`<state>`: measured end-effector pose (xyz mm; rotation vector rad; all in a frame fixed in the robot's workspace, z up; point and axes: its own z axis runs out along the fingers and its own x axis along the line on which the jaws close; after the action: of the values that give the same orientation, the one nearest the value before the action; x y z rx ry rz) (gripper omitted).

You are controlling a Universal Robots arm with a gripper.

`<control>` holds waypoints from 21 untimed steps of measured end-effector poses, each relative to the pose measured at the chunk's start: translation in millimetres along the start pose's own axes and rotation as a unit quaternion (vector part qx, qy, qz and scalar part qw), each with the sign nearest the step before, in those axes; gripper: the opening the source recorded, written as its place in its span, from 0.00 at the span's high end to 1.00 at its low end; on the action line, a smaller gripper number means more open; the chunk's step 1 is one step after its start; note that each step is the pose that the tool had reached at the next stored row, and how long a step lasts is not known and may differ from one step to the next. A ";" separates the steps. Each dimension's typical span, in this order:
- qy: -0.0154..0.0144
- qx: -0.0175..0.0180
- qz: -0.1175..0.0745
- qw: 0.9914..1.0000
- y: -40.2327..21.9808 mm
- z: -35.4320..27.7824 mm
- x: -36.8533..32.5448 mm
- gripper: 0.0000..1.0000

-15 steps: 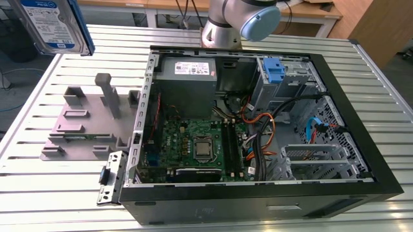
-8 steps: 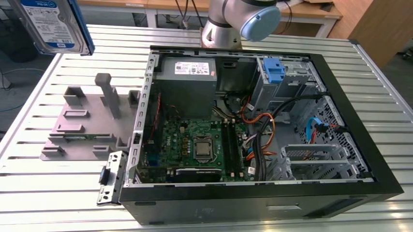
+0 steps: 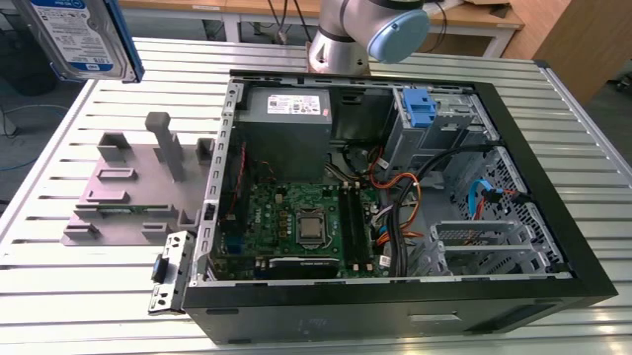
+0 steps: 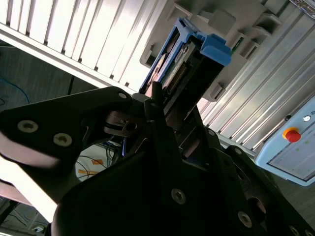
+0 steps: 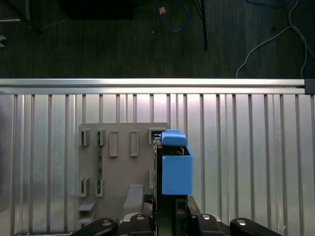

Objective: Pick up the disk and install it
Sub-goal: 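Pick up the disk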

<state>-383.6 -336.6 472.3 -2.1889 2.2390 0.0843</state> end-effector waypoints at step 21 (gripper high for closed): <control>0.000 0.000 0.000 1.000 0.2 -6.5 -0.3 0.65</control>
<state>-383.7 -336.6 478.8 -2.1890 2.2391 0.0844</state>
